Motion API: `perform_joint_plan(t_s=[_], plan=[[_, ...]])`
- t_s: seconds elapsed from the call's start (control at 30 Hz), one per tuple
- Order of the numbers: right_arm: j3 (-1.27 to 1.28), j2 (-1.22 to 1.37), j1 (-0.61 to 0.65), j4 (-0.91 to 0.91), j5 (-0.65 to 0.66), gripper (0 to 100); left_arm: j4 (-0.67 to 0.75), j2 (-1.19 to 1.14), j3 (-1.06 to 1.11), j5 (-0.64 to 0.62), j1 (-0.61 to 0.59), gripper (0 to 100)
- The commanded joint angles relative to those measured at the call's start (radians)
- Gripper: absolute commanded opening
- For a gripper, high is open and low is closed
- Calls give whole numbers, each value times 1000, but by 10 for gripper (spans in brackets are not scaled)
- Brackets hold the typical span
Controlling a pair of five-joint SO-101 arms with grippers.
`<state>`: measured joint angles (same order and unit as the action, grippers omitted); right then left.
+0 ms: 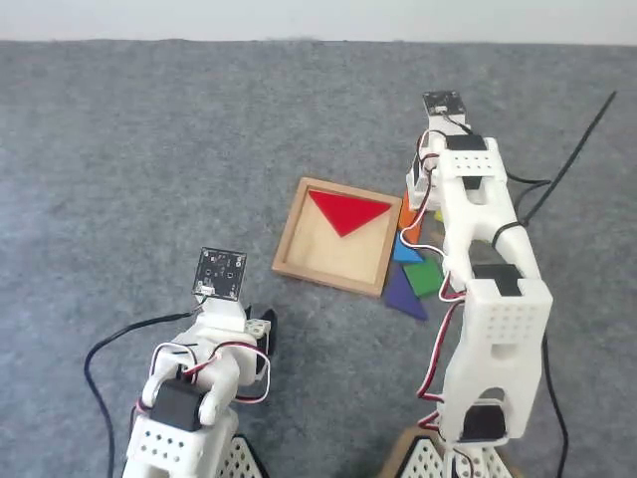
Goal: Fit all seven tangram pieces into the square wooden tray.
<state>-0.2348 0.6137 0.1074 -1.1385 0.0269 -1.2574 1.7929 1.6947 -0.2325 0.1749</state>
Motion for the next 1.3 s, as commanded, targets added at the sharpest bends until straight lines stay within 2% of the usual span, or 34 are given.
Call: perform_joint_plan(t_s=[0.0, 0.1, 0.3, 0.47, 0.6, 0.77, 1.07, 1.27], plan=[[-57, 36, -27, -1, -5, 373, -2, 17, -12, -6, 2, 105], [-68, 61, -56, -5, -2, 373, -2, 17, -12, -6, 2, 105], [-83, 62, -61, -30, 89, 369, -2, 17, -12, -6, 2, 105], [-84, 59, -61, -30, 235, 249, -2, 17, -12, -6, 2, 105], [-84, 59, -64, -33, 295, 218, -2, 17, -12, -6, 2, 105], [-106, 10, -65, -122, 299, 217, -2, 17, -12, -6, 2, 105], [-103, -262, -12, -263, 304, 217, -2, 17, -12, -6, 2, 105], [-98, -386, 79, -443, 439, 221, -2, 17, -12, -6, 2, 105]])
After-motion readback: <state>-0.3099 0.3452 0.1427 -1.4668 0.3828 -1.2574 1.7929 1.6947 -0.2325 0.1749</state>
